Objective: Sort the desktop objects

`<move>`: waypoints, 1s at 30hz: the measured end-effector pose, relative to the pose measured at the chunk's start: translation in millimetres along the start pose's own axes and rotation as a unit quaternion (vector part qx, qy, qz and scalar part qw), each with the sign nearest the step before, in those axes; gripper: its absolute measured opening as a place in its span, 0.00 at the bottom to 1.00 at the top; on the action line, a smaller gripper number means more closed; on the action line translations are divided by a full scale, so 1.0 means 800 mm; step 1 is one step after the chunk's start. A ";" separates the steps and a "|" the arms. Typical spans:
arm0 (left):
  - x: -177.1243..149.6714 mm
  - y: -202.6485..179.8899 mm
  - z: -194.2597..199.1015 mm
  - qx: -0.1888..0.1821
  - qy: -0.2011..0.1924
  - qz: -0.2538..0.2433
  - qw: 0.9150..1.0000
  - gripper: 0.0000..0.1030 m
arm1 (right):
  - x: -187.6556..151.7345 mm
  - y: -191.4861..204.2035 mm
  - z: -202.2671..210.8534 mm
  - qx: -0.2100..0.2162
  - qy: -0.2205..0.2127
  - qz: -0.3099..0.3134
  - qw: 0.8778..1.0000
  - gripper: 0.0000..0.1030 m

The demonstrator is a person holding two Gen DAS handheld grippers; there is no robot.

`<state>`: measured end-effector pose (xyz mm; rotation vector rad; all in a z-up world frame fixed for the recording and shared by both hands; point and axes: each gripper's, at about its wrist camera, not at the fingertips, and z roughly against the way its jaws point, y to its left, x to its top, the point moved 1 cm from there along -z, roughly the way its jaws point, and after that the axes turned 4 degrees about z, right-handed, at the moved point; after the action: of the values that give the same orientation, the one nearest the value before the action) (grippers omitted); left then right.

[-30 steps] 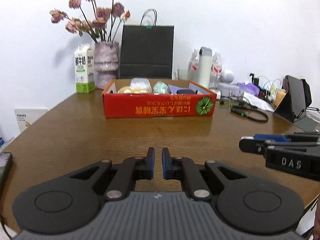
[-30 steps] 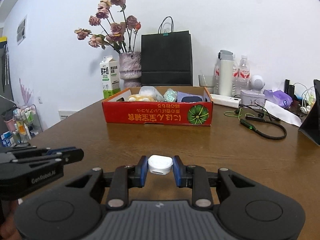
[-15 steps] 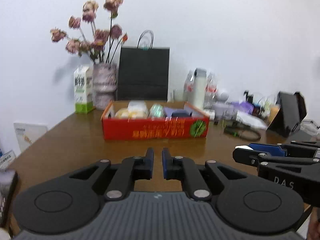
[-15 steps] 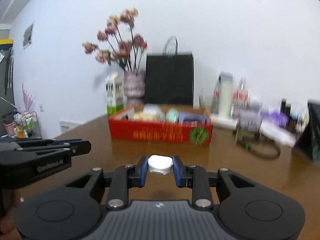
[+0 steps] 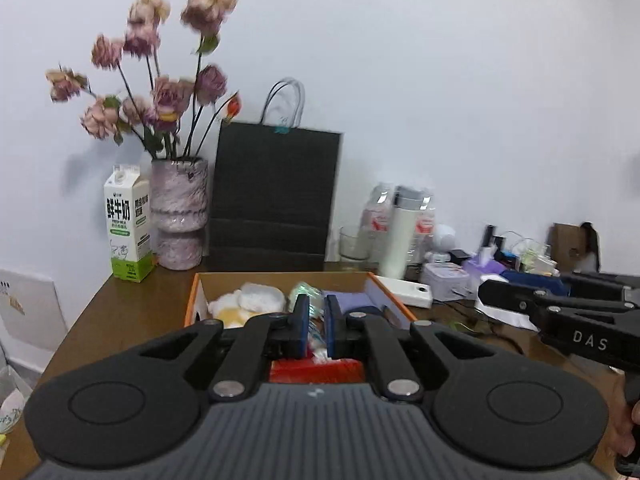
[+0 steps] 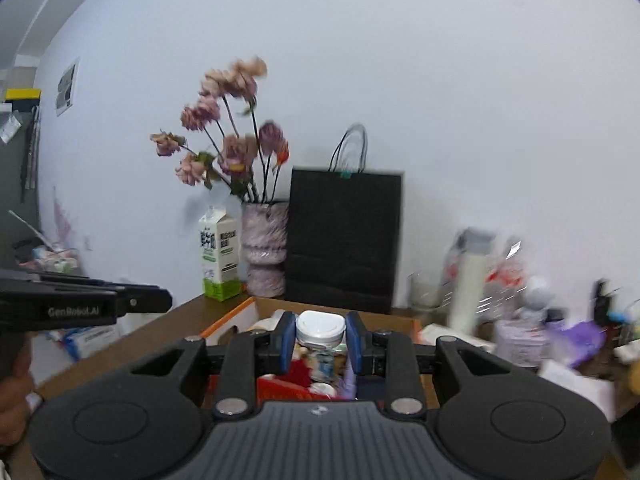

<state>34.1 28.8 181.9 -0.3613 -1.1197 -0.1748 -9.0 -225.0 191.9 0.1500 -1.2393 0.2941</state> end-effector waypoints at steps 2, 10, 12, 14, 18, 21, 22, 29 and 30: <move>0.027 0.015 -0.045 -0.001 0.041 0.019 0.999 0.08 | 0.025 -0.019 -0.059 0.028 0.055 -0.023 0.998 0.25; 0.004 0.057 -0.253 0.038 0.254 0.058 0.965 0.07 | -0.011 -0.046 -0.296 0.032 0.309 -0.061 0.948 0.25; -0.014 0.065 -0.280 0.049 0.288 0.068 0.954 0.07 | -0.036 -0.052 -0.324 0.013 0.343 -0.072 0.936 0.25; -0.024 0.068 -0.291 0.053 0.306 0.070 0.948 0.07 | -0.053 -0.058 -0.339 0.011 0.370 -0.089 0.925 0.25; -0.027 0.066 -0.296 0.058 0.330 0.074 0.939 0.09 | -0.065 -0.056 -0.340 0.011 0.384 -0.108 0.917 0.32; -0.021 0.060 -0.297 0.066 0.335 0.083 0.936 0.25 | -0.049 -0.055 -0.333 0.000 0.372 -0.103 0.923 0.58; -0.016 0.057 -0.293 0.064 0.328 0.087 0.938 0.50 | -0.042 -0.056 -0.330 -0.003 0.364 -0.100 0.926 0.61; 0.003 0.034 -0.257 0.099 0.250 0.083 0.960 1.00 | 0.002 -0.085 -0.289 -0.041 0.265 -0.130 0.955 0.85; 0.002 0.031 -0.248 0.103 0.234 0.078 0.963 1.00 | 0.001 -0.086 -0.279 -0.040 0.254 -0.133 0.957 0.85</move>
<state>210.6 -21.7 102.3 -0.2047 -0.6299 0.0005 214.5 -229.6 123.8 0.1579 -0.7066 0.0403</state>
